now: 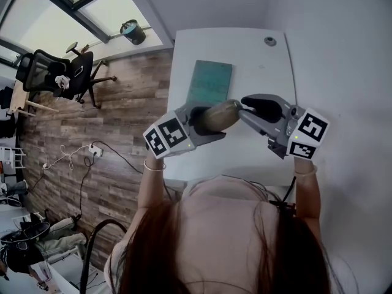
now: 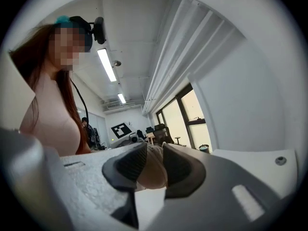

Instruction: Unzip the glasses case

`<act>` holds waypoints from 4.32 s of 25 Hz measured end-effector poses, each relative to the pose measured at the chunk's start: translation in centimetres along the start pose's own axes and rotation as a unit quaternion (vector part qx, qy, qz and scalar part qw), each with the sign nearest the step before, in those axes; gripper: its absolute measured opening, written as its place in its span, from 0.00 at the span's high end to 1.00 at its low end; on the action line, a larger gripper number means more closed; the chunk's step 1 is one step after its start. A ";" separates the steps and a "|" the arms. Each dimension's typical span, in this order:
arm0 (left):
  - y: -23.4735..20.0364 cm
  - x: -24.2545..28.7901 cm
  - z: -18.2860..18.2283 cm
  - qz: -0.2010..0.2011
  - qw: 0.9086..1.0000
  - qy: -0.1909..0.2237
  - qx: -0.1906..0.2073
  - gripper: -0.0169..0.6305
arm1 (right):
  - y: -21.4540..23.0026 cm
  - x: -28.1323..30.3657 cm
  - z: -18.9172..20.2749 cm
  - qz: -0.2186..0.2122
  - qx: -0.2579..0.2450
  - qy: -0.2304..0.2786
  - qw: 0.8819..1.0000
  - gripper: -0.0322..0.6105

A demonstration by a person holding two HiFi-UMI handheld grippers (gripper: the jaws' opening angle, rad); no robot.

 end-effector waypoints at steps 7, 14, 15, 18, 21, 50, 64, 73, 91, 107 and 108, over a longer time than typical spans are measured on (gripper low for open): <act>1.5 0.4 0.1 0.032 0.999 -0.006 0.005 0.53 | -1.1 0.1 0.5 -0.043 -0.019 -0.031 0.998 0.78; 2.0 0.3 0.1 0.056 0.998 -0.013 0.000 0.53 | -1.8 0.4 0.6 -0.090 -0.010 -0.052 0.995 0.76; 2.0 0.3 0.1 0.059 0.998 -0.012 -0.002 0.53 | -1.9 0.4 0.6 -0.092 -0.012 -0.052 0.994 0.76; 2.0 0.3 0.0 0.063 0.998 -0.006 -0.008 0.53 | -1.9 0.3 0.6 -0.091 -0.027 -0.051 0.994 0.76; 1.9 0.1 -0.1 0.058 0.998 -0.002 -0.013 0.53 | -1.8 0.3 0.4 -0.082 -0.044 -0.050 0.994 0.79; 2.0 -0.3 0.6 0.056 0.998 -0.033 -0.002 0.53 | -1.9 0.0 0.4 -0.086 -0.054 -0.055 0.993 0.75; 2.0 -0.2 -0.2 0.065 0.997 -0.027 -0.020 0.53 | -2.7 0.2 0.3 -0.110 -0.077 -0.068 0.989 0.73; 2.1 -0.6 -0.4 0.066 0.997 -0.024 -0.030 0.53 | -2.3 0.4 -0.4 -0.090 -0.098 -0.061 0.989 0.85; 1.9 -0.6 -0.4 0.056 0.998 -0.016 -0.014 0.53 | -2.1 0.0 -0.1 -0.093 -0.104 -0.048 0.989 0.94; 2.1 -0.5 -0.4 0.065 0.997 0.000 -0.047 0.53 | -1.4 -0.5 0.2 -0.083 -0.120 -0.066 0.987 0.95; 2.0 -0.6 -0.4 0.066 0.997 0.000 -0.049 0.53 | -1.3 -0.5 0.3 -0.082 -0.120 -0.067 0.987 0.95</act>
Point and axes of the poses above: the fingertips, and each gripper's own axes: x forward along the fingers, y to its right, z out of its underside, the point moved 1 cm from there along -x, backward along the fingers, and after that the axes turned 5 degrees about y, right-handed, at the moved point
